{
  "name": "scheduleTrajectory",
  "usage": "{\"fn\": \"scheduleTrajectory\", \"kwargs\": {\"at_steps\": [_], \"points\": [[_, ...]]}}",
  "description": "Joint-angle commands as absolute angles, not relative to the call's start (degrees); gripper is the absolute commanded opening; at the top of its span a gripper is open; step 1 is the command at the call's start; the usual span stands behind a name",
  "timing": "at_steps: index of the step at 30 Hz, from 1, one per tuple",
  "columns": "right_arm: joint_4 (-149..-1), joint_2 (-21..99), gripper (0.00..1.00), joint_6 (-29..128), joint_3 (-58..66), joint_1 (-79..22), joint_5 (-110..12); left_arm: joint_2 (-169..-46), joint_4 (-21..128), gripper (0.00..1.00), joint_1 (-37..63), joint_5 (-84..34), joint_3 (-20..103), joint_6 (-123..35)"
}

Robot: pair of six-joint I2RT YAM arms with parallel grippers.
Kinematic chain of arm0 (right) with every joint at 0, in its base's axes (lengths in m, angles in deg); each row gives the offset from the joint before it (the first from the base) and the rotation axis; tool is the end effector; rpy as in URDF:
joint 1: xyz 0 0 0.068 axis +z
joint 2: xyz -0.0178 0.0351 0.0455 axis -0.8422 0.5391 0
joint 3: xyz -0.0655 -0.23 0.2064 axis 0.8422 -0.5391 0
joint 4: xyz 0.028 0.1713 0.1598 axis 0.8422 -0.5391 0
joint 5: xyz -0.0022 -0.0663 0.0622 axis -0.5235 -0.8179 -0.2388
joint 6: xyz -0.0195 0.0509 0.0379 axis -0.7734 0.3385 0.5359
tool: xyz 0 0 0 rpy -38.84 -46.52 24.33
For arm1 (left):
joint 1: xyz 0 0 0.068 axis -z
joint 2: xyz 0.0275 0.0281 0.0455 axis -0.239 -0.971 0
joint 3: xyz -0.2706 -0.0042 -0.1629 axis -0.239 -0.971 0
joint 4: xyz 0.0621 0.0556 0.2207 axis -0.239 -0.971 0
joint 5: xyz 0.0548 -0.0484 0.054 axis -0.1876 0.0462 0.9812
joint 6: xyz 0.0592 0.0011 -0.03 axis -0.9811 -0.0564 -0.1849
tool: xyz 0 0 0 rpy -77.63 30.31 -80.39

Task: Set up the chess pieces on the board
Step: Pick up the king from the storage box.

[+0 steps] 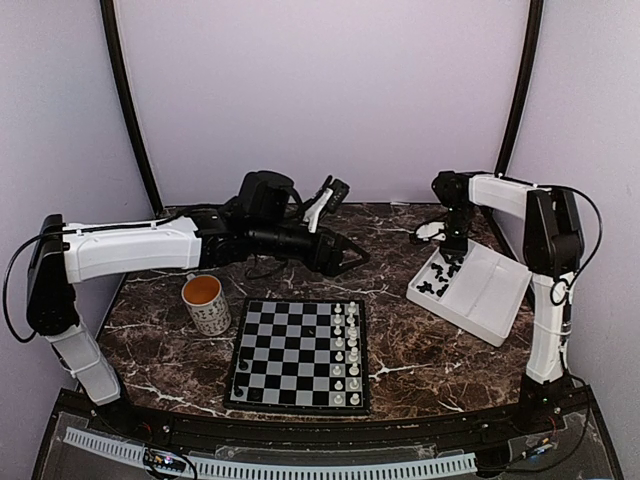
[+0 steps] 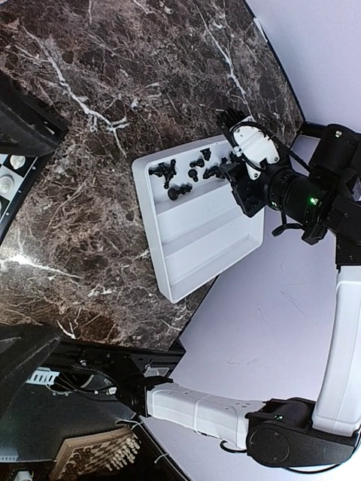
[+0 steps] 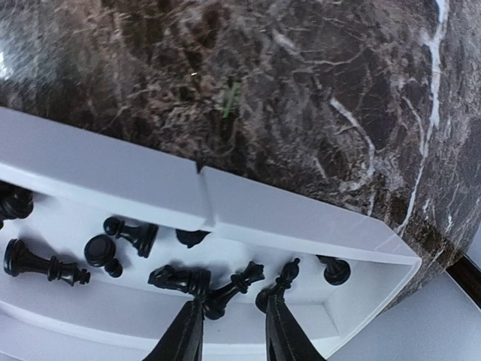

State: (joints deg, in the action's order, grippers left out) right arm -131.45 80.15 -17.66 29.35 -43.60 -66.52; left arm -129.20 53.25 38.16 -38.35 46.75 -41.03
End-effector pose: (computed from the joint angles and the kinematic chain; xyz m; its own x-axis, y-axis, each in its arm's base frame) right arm 0.4237 0.0944 0.2287 -0.2941 -0.9545 0.0496 -0.9269 0.2722 -0.2584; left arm 0.2318 -0.3278 0.3636 -0.4268 0.1600 -0.8901 0.8675 0.3504 -0.3530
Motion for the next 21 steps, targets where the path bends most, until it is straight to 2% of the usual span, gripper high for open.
{"fn": "scheduleTrajectory", "kwargs": {"at_steps": [1,13,17,21], "points": [[-136.9,77.8,0.31,-21.6,26.8,-39.8,-65.2,-125.8,54.2,0.79,38.3,-38.1,44.9,-42.7],[-140.6,74.0,0.26,-19.3,17.5,-29.9,-56.9,-126.0,53.8,0.79,38.3,-38.8,43.8,-44.0],[-139.0,76.5,0.26,-15.6,22.5,-29.2,-49.5,-126.6,54.6,0.79,38.3,-39.3,43.5,-43.6],[-135.4,82.4,0.27,-8.2,30.9,-30.4,-48.0,-127.5,54.6,0.79,38.3,-39.8,43.9,-43.0]]}}
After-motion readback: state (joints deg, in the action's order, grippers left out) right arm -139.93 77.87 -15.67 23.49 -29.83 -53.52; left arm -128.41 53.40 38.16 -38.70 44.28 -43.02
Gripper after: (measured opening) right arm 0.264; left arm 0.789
